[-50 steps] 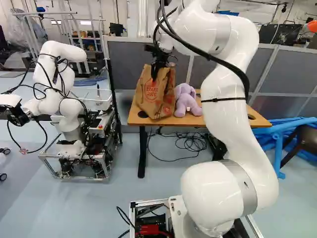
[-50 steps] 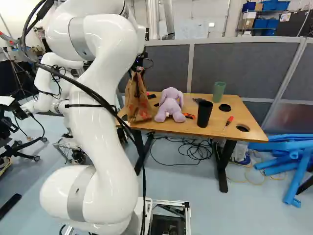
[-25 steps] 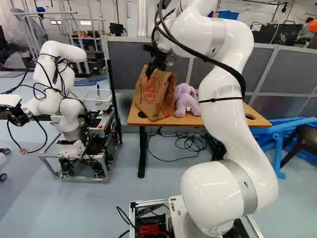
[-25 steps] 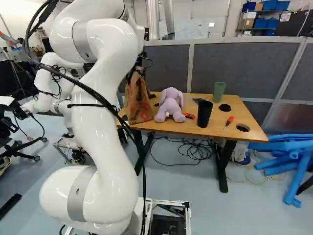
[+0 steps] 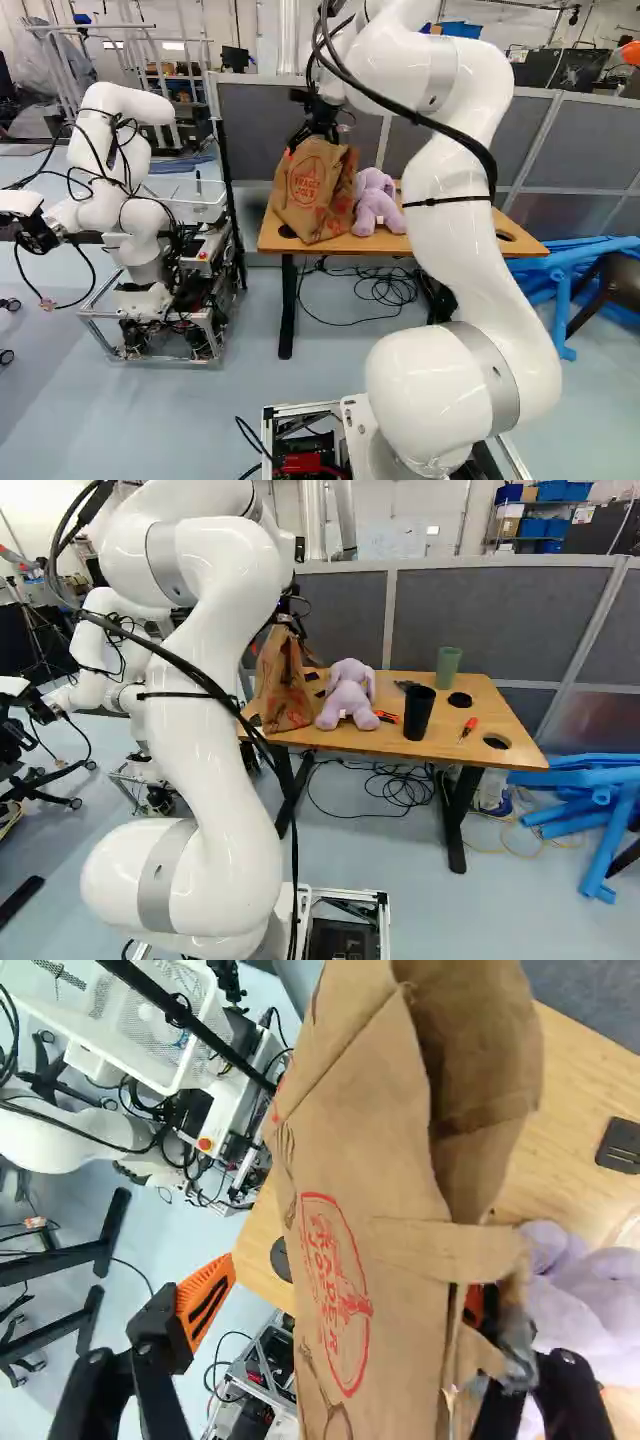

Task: Pick up the bag on the ground and place it on the table

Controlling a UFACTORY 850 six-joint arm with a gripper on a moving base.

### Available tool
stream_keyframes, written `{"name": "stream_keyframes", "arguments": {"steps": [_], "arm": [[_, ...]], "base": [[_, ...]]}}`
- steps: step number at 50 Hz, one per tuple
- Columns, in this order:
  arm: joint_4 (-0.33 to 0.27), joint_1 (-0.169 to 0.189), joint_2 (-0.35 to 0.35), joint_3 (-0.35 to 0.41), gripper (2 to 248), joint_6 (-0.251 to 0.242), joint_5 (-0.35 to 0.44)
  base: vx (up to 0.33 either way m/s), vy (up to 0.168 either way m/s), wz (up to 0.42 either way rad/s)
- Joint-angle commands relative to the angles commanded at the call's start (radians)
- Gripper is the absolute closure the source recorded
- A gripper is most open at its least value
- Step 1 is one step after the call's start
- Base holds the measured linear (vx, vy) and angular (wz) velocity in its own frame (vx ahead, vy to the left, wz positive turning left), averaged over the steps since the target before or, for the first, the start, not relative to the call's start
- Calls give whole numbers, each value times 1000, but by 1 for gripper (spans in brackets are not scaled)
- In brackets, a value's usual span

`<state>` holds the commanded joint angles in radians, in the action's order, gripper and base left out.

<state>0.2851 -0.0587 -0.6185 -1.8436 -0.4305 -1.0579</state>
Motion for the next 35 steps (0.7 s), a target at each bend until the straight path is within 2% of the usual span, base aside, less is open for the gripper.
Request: {"name": "stream_keyframes", "arguments": {"steps": [35], "arm": [[0,0,70,-8,3,0,0]], "base": [[0,0,0]]}}
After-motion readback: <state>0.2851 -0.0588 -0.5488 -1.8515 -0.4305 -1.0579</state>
